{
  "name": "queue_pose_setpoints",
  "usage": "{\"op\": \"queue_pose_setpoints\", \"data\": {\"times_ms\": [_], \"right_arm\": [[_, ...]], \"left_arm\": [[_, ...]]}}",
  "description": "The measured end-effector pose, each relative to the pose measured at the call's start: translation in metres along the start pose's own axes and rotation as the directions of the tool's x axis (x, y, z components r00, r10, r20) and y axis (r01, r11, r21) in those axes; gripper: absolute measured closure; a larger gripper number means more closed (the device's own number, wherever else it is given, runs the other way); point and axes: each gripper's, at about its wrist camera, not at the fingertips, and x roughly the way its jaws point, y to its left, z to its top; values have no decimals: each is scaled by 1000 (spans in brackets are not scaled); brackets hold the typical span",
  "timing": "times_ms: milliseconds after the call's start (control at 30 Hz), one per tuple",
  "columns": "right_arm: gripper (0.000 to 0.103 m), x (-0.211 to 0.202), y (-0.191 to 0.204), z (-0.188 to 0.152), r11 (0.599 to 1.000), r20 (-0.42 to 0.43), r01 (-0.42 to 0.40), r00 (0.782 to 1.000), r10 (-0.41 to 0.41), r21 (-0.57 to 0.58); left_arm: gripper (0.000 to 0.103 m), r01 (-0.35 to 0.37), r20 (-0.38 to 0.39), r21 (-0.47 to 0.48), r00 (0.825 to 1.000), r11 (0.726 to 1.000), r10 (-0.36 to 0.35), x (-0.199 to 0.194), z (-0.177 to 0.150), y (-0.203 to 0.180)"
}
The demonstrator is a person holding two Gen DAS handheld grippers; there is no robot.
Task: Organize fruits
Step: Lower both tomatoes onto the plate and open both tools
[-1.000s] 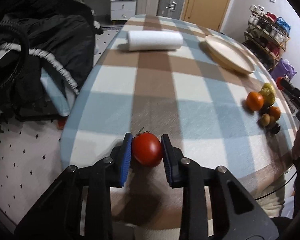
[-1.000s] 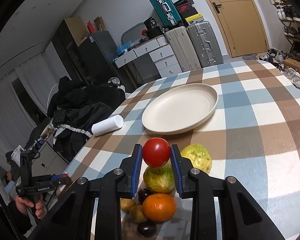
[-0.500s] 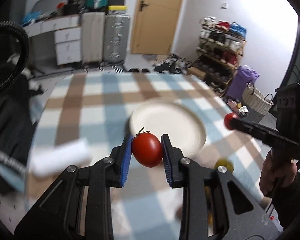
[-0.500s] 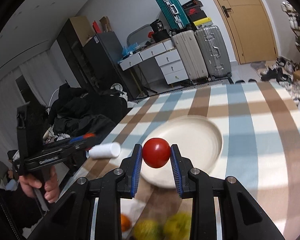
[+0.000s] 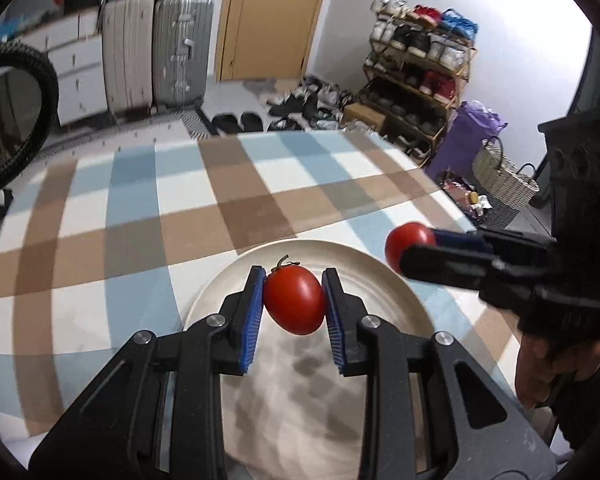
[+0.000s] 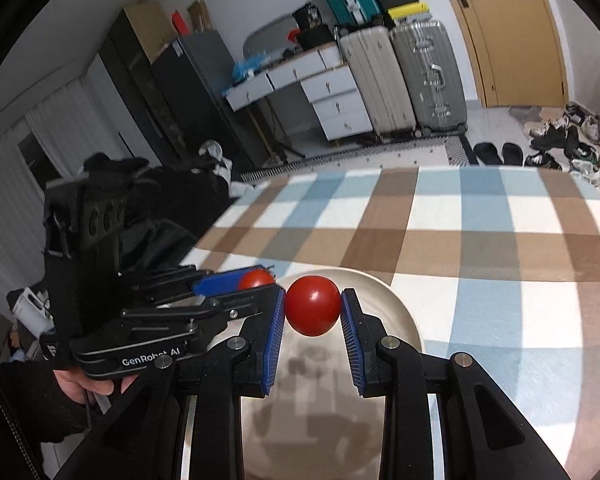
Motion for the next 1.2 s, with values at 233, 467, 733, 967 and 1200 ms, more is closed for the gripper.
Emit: {"op": "queue_pose_setpoints", "data": {"times_ms": [233, 467, 733, 967, 1200], "right_arm": [[74, 44, -13, -4, 999, -106, 28, 994, -30, -23], [69, 57, -20, -4, 999, -108, 38, 994, -36, 9], [48, 15, -13, 1, 998, -14, 43, 999, -43, 50], [13, -77, 24, -14, 997, 168, 70, 983, -73, 23], [0, -150, 66, -53, 990, 302, 140, 943, -139, 17]], "left_arm": [[77, 12, -43, 34, 999, 999, -11, 43, -5, 10], [76, -8, -21, 25, 1000, 1000, 8, 46, -10, 11], [39, -60, 42, -5, 997, 998, 61, 9, -6, 5], [19, -106, 161, -27, 981, 994, 109, -76, -14, -20], [1, -142, 263, -32, 954, 989, 146, -160, -40, -53]]}}
